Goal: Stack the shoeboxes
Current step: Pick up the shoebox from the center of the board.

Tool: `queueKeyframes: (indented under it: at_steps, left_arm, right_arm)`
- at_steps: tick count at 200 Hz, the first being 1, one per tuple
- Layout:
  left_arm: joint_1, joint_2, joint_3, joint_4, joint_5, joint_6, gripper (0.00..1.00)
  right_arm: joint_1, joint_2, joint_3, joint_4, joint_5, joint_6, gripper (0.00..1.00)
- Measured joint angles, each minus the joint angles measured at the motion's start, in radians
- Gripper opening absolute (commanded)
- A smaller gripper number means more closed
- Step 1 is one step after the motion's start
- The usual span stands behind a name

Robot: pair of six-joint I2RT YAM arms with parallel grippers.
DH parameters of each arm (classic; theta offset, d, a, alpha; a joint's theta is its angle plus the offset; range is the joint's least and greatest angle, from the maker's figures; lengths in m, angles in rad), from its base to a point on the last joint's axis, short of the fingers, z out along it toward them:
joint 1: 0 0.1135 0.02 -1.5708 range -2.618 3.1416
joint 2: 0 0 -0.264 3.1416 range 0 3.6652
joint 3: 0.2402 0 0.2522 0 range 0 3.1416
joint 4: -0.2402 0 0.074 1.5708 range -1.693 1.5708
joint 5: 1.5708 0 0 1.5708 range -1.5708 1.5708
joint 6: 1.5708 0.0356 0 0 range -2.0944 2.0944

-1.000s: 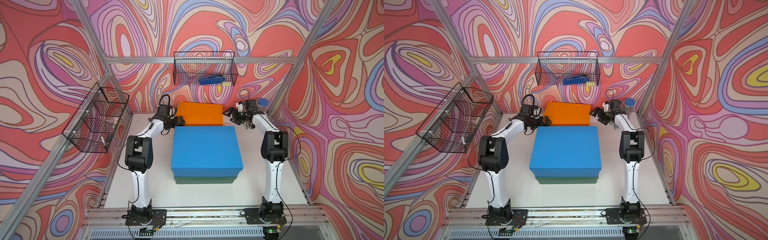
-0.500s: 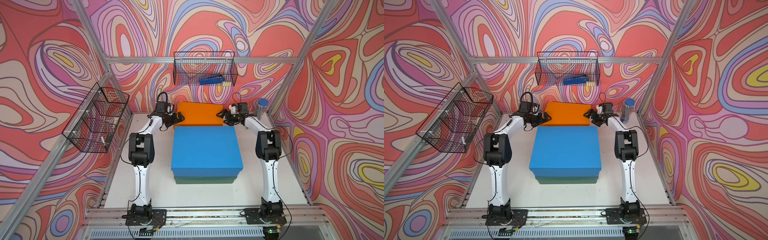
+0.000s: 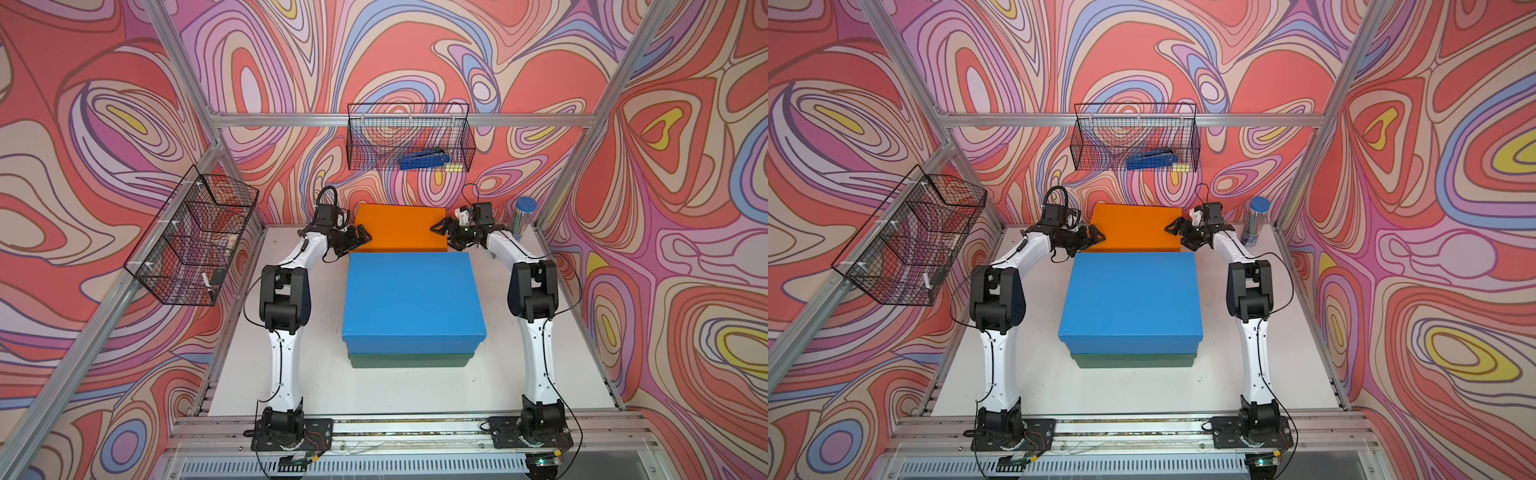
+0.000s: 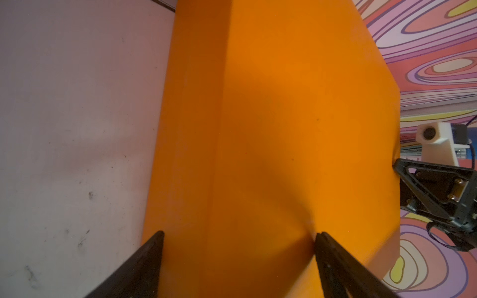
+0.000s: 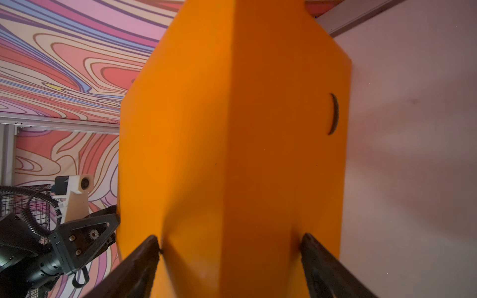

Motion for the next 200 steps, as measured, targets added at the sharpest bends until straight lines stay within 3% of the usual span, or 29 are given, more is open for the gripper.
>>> queueKeyframes:
  at_steps: [83, 200]
  left_arm:
    - [0.001, -0.087, 0.057, -0.021, 0.016, -0.124, 0.86]
    - [0.001, -0.154, 0.087, -0.027, 0.023, -0.205, 0.84]
  right_arm:
    - [-0.013, 0.000, 0.164, -0.088, -0.035, 0.104, 0.82]
    - [-0.022, -0.001, 0.200, -0.124, -0.068, 0.163, 0.77]
